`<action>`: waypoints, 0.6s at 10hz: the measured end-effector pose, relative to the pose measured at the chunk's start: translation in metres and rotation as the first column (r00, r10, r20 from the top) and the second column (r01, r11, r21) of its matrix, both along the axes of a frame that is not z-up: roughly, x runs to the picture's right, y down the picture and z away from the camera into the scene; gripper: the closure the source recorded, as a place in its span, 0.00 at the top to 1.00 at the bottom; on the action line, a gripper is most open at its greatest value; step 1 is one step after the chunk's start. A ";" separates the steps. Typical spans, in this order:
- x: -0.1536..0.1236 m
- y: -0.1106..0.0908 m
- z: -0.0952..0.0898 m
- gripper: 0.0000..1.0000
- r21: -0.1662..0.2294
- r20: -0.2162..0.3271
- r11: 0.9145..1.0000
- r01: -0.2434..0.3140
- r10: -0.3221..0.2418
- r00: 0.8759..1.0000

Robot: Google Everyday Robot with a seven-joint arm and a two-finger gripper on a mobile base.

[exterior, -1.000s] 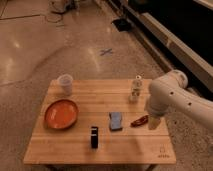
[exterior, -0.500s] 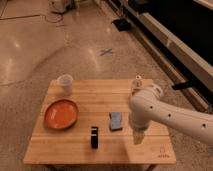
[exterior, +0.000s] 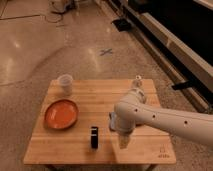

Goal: Knock the eraser over

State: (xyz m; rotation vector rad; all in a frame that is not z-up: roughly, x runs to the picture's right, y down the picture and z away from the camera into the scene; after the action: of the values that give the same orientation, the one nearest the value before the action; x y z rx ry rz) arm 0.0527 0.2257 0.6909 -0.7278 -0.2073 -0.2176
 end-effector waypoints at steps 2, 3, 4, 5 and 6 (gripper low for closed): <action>-0.022 0.006 -0.004 0.65 -0.015 0.039 1.000 0.013 -0.013 0.999; -0.030 0.009 -0.006 0.65 -0.021 0.053 1.000 0.020 -0.019 0.998; -0.038 0.012 -0.008 0.65 -0.027 0.067 0.999 0.029 -0.027 0.997; -0.047 0.015 -0.012 0.65 -0.033 0.083 0.999 0.038 -0.035 0.996; -0.057 0.017 -0.015 0.65 -0.037 0.099 0.998 0.047 -0.044 0.994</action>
State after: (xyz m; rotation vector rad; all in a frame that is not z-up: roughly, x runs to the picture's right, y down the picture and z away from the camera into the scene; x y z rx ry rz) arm -0.0040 0.2432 0.6755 -0.7617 -0.2897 -0.2939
